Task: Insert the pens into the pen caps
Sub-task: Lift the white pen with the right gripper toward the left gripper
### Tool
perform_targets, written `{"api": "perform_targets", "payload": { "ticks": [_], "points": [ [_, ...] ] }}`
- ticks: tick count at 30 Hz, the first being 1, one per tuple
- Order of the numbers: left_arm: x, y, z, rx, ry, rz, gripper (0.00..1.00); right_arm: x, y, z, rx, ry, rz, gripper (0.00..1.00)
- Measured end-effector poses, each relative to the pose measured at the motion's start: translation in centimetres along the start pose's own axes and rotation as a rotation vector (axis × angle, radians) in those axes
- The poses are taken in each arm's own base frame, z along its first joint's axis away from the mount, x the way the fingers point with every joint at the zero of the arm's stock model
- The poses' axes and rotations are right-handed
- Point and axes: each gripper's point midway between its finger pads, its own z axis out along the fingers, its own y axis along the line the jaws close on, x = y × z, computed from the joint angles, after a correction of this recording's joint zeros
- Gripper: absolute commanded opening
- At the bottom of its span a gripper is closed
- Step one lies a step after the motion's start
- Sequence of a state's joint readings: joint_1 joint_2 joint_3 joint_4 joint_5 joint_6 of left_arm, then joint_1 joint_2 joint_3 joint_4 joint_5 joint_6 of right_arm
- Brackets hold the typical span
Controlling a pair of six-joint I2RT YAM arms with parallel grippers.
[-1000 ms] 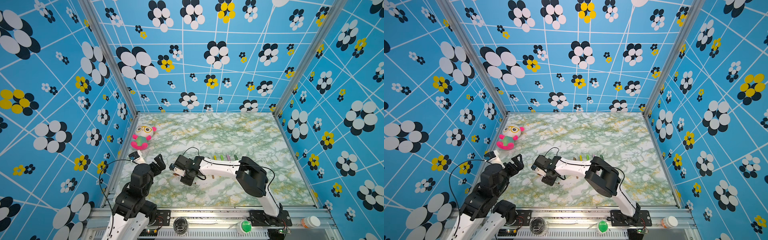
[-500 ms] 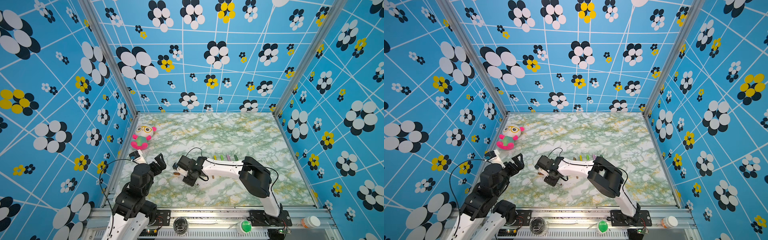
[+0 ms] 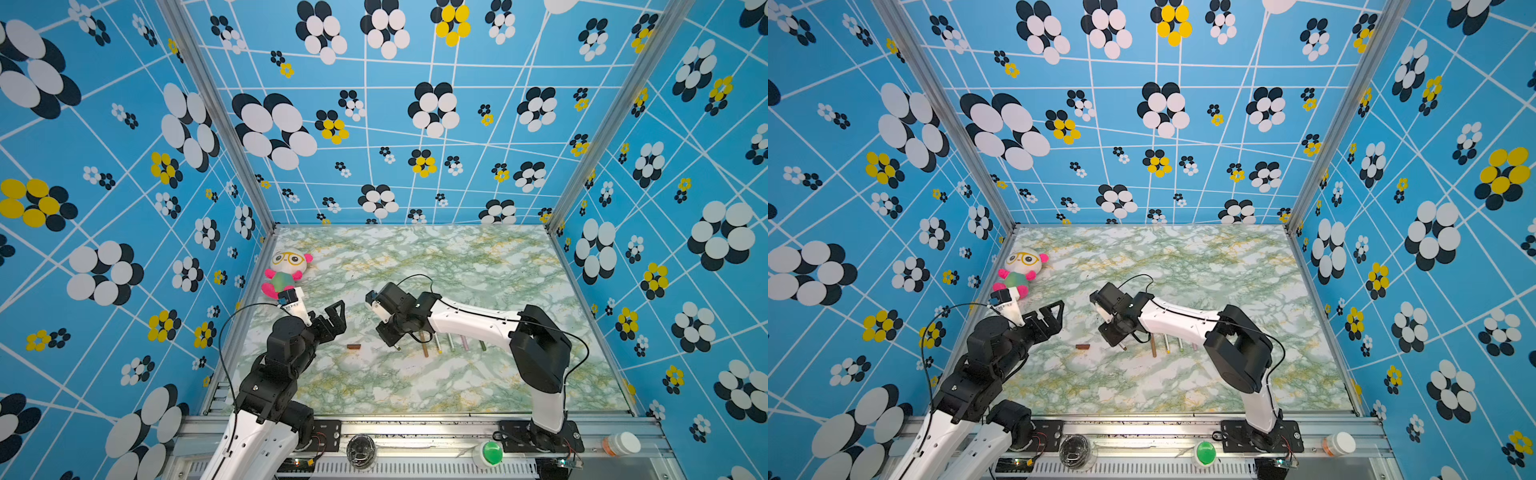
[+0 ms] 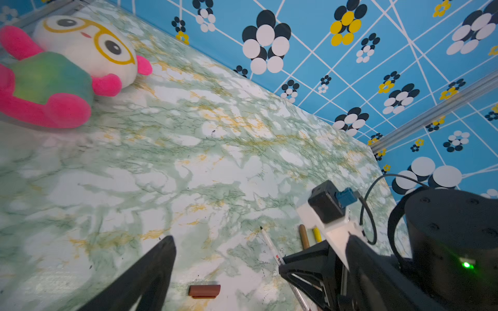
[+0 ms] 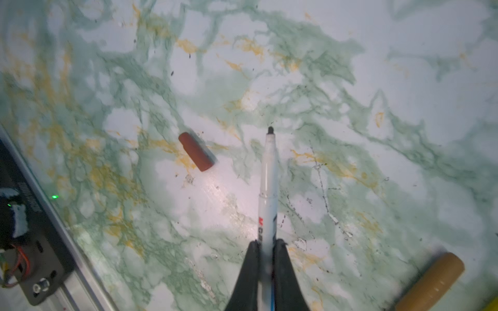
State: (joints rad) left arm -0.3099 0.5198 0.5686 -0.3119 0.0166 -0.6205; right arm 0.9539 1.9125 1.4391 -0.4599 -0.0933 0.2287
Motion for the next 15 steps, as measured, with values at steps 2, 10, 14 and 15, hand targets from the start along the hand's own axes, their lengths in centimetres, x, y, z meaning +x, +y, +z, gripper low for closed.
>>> {"api": "perform_targets", "payload": {
  "ticks": [2, 10, 14, 15],
  "points": [
    [0.4, -1.1, 0.7, 0.063, 0.043, 0.007, 0.99, -1.1, -0.7, -1.1, -0.011, -0.040, 0.065, 0.00],
    [1.1, -6.8, 2.3, 0.338, 0.232, 0.007, 0.96, -5.5, -2.6, -6.0, -0.037, -0.207, 0.266, 0.00],
    [1.4, -9.1, 2.0, 0.462, 0.289, 0.012, 0.92, -7.7, -3.6, -8.5, -0.070, -0.296, 0.363, 0.00],
    [1.6, -9.4, 2.0, 0.484, 0.305, 0.007, 0.91, -8.2, -3.8, -9.0, -0.082, -0.317, 0.386, 0.00]
  ]
}}
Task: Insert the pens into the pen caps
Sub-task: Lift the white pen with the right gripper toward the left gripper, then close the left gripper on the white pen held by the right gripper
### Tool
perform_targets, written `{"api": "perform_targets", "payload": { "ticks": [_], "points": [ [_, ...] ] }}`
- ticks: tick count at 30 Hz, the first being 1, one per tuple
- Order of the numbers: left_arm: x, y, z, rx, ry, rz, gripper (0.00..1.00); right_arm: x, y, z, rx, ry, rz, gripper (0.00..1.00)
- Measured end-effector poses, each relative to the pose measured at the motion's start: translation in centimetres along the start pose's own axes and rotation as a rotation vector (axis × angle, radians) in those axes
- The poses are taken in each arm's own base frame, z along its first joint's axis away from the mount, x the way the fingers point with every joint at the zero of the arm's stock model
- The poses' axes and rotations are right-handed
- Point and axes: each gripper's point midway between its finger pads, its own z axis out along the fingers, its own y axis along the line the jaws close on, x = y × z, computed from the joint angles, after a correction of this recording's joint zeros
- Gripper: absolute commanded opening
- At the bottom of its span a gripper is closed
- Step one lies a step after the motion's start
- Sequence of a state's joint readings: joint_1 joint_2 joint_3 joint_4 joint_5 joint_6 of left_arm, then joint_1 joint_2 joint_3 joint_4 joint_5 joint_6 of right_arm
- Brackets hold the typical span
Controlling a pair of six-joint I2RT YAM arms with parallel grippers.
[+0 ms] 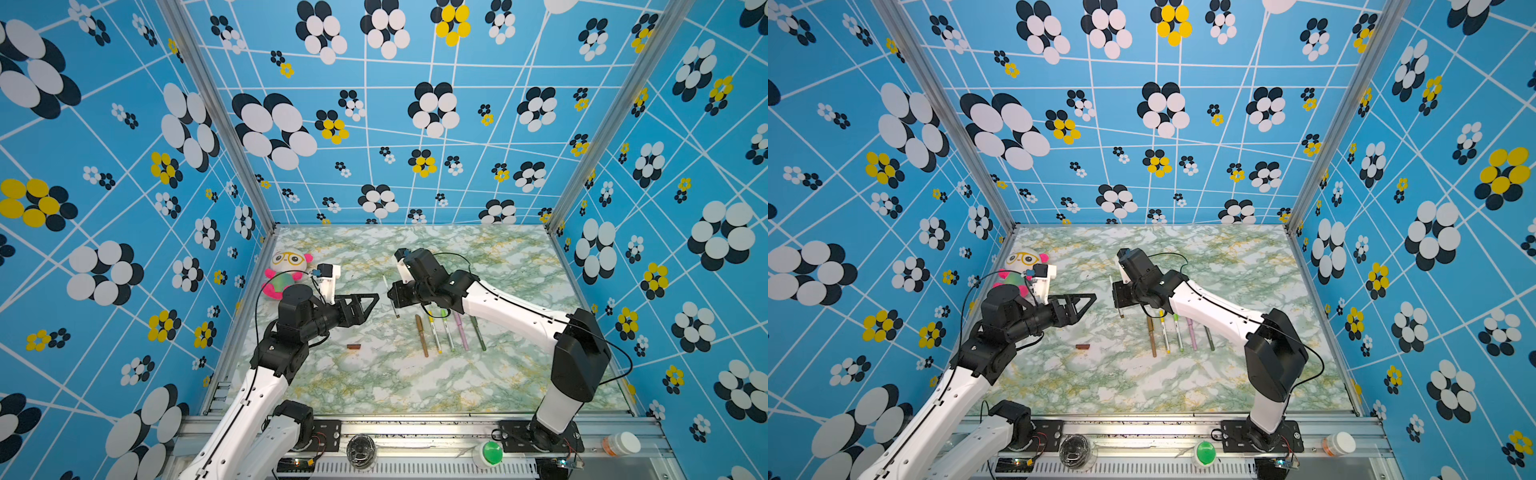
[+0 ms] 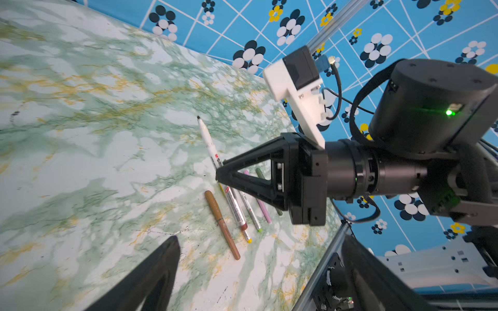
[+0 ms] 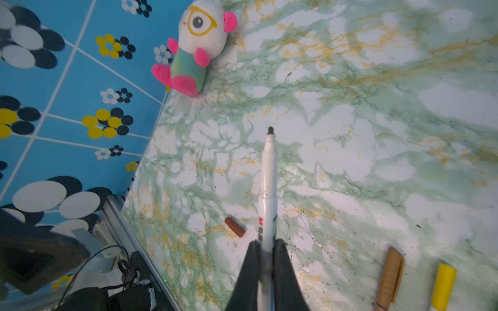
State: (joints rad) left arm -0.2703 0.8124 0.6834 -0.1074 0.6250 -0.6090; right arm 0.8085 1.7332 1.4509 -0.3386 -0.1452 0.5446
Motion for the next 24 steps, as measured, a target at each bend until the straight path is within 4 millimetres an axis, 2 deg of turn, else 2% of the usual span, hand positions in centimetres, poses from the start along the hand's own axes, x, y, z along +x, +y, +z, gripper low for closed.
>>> {"api": "perform_targets", "payload": {
  "ticks": [3, 6, 16, 24],
  "points": [
    [0.5, -0.4, 0.3, 0.038, 0.033, -0.014, 0.88, -1.9, 0.4, -1.1, -0.041, -0.056, 0.059, 0.00],
    [0.5, -0.8, 0.5, 0.066, 0.043, -0.025, 0.84, -2.8, 1.2, -1.9, -0.083, -0.080, 0.093, 0.00],
    [0.9, -1.3, 2.1, 0.112, 0.074, -0.056, 0.76, -3.2, 3.7, -2.5, -0.217, -0.070, 0.138, 0.00],
    [0.7, -0.6, 2.8, 0.078, 0.060, -0.077, 0.71, -3.4, 5.3, -3.3, -0.292, -0.077, 0.145, 0.00]
  ]
}}
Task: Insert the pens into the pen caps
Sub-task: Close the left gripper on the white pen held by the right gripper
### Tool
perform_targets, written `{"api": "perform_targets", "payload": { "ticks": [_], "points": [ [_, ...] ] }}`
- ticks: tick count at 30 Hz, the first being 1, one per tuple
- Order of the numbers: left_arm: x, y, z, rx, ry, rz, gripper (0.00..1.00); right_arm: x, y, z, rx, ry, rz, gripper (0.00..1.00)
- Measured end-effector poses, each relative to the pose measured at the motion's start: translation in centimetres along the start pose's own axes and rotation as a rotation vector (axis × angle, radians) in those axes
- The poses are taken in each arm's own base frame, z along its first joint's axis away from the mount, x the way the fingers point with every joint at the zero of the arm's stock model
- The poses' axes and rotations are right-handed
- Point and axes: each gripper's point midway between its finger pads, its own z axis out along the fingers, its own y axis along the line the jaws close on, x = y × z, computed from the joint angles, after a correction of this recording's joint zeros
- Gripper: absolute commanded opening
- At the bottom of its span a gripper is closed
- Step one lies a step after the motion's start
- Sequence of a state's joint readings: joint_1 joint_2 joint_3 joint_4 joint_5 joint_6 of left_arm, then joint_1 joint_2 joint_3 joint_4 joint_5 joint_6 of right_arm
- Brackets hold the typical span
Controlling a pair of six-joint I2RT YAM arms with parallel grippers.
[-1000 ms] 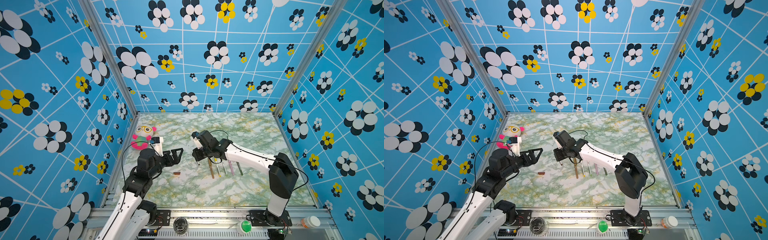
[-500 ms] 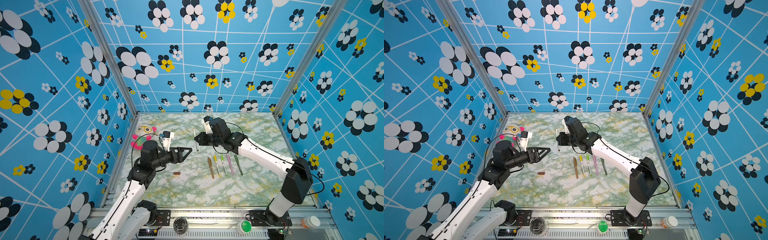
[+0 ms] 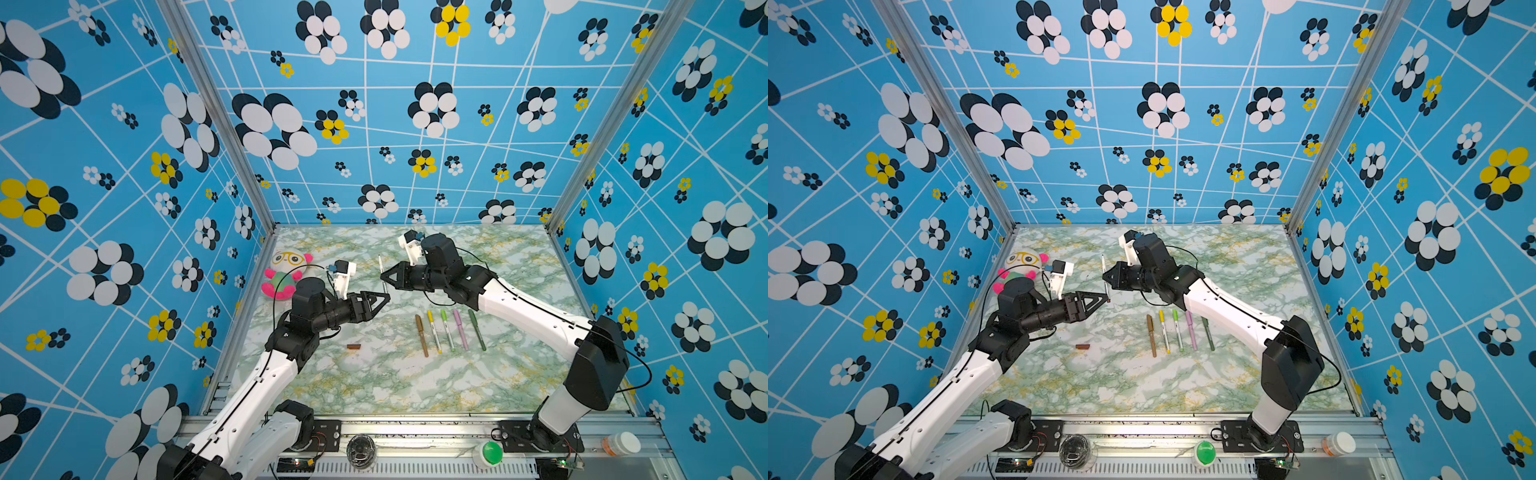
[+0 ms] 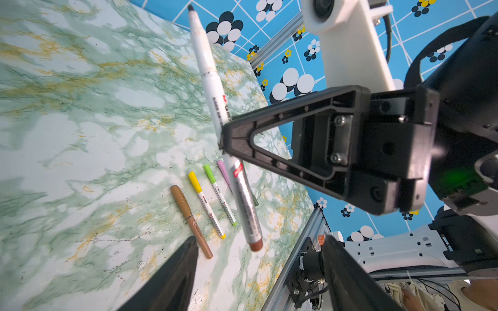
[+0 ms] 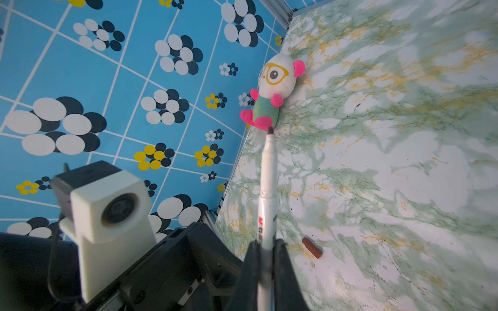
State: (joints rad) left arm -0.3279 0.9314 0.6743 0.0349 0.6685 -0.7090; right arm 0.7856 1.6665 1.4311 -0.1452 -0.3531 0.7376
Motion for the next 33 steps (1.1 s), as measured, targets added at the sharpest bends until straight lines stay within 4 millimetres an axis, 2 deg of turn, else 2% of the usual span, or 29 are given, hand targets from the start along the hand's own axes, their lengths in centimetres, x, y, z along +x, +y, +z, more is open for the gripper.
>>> {"api": "perform_targets", "payload": {
  "ticks": [6, 16, 18, 21, 33],
  "points": [
    [-0.8, 0.2, 0.1, -0.012, -0.035, -0.013, 0.61, 0.0, 1.5, -0.4, -0.050, -0.005, -0.011, 0.00],
    [-1.0, 0.8, 0.9, -0.022, -0.038, -0.032, 0.50, 0.6, 2.6, -0.4, -0.089, 0.007, -0.025, 0.00],
    [-1.0, 0.6, 0.9, -0.017, -0.041, -0.035, 0.44, 0.6, 2.8, -0.4, -0.095, 0.007, -0.028, 0.00],
    [-1.2, 0.5, 0.9, -0.012, -0.047, -0.037, 0.32, 0.7, 3.0, -0.3, -0.101, 0.006, -0.032, 0.00],
    [-1.4, 0.4, 1.0, -0.013, -0.057, -0.029, 0.01, 1.0, 2.6, -0.2, -0.094, 0.007, -0.031, 0.00]
  ]
}}
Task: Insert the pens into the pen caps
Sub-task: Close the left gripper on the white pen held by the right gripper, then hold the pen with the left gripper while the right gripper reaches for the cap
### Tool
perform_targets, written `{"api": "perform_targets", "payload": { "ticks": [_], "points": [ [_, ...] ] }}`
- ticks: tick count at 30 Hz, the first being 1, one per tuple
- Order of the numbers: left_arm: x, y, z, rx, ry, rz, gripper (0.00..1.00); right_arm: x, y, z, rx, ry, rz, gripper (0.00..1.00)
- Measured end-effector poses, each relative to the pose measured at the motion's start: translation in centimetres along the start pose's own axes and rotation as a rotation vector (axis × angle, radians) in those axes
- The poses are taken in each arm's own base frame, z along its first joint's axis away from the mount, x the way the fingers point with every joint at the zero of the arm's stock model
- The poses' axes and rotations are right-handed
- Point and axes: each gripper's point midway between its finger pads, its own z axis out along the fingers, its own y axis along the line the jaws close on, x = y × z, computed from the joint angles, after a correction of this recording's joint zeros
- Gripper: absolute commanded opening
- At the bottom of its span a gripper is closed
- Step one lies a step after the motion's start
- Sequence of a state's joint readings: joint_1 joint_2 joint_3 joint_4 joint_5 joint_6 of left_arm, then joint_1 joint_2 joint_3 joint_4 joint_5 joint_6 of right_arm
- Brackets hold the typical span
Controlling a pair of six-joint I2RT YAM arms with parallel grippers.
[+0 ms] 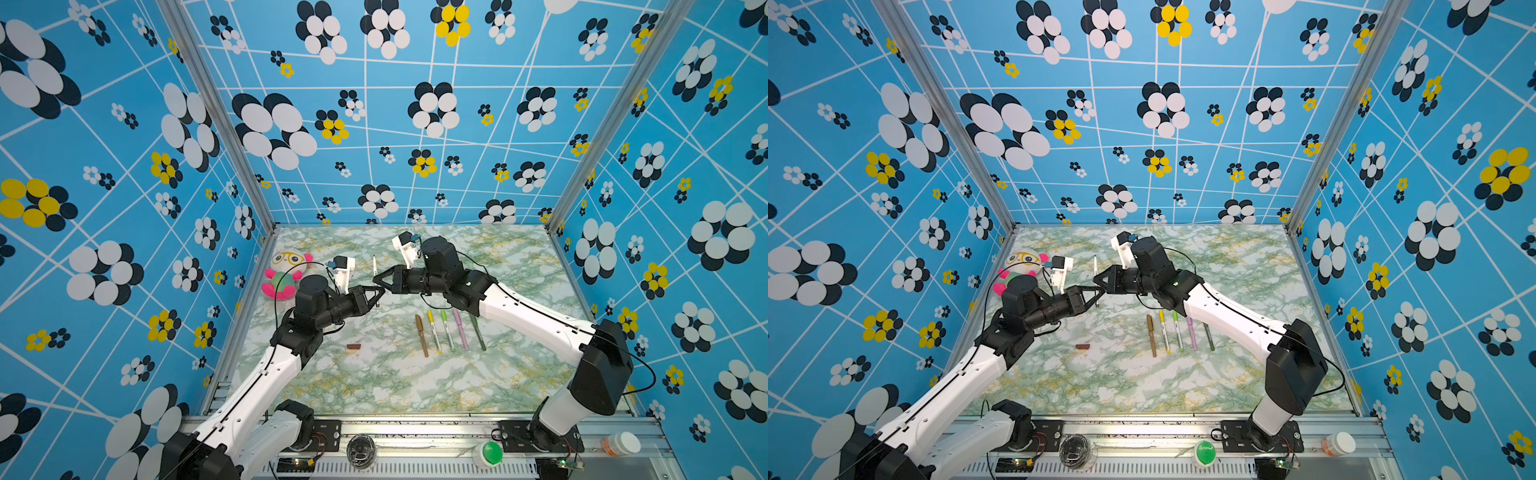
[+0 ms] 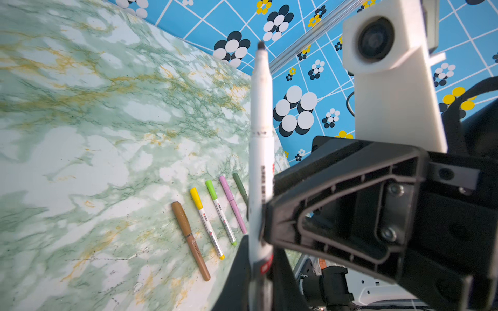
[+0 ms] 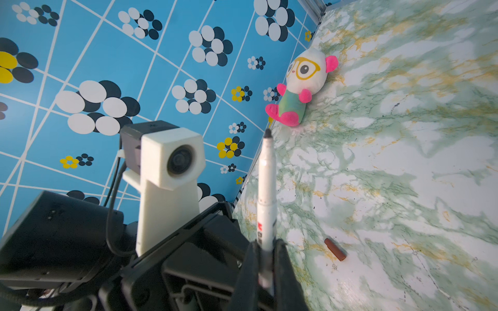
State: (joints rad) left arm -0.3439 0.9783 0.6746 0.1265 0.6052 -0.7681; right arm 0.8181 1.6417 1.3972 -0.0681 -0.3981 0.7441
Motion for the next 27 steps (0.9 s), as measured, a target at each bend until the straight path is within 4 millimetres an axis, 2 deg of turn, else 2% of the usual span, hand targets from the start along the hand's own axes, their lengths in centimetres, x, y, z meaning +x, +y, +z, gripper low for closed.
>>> {"api": "perform_targets", "payload": {
  "ticks": [3, 8, 12, 17, 20, 23, 27],
  "points": [
    [0.0, 0.1, 0.0, -0.003, 0.000, 0.001, 0.00, 0.0, 0.0, 0.0, 0.002, 0.001, -0.004, 0.03],
    [0.3, 0.4, -0.3, -0.035, -0.002, 0.015, 0.00, 0.4, -0.2, 0.0, 0.009, 0.015, -0.024, 0.25],
    [0.4, 2.3, -1.8, -0.161, -0.032, 0.014, 0.00, 1.0, -0.4, 0.0, 0.026, 0.040, -0.060, 0.35],
    [-0.3, 4.9, -5.7, -0.375, -0.122, 0.037, 0.00, 2.5, -0.5, -0.1, 0.064, 0.104, -0.140, 0.40],
    [-0.9, 5.7, -8.6, -0.483, -0.196, 0.067, 0.00, 4.3, 0.0, 0.9, 0.079, 0.169, -0.208, 0.42],
    [-1.3, 5.8, -11.4, -0.563, -0.275, 0.113, 0.00, 6.9, 0.0, 2.9, 0.082, 0.253, -0.248, 0.46],
    [-1.9, 5.5, -14.8, -0.650, -0.385, 0.172, 0.00, 11.6, -1.6, 5.9, 0.096, 0.375, -0.249, 0.50]
  ]
}}
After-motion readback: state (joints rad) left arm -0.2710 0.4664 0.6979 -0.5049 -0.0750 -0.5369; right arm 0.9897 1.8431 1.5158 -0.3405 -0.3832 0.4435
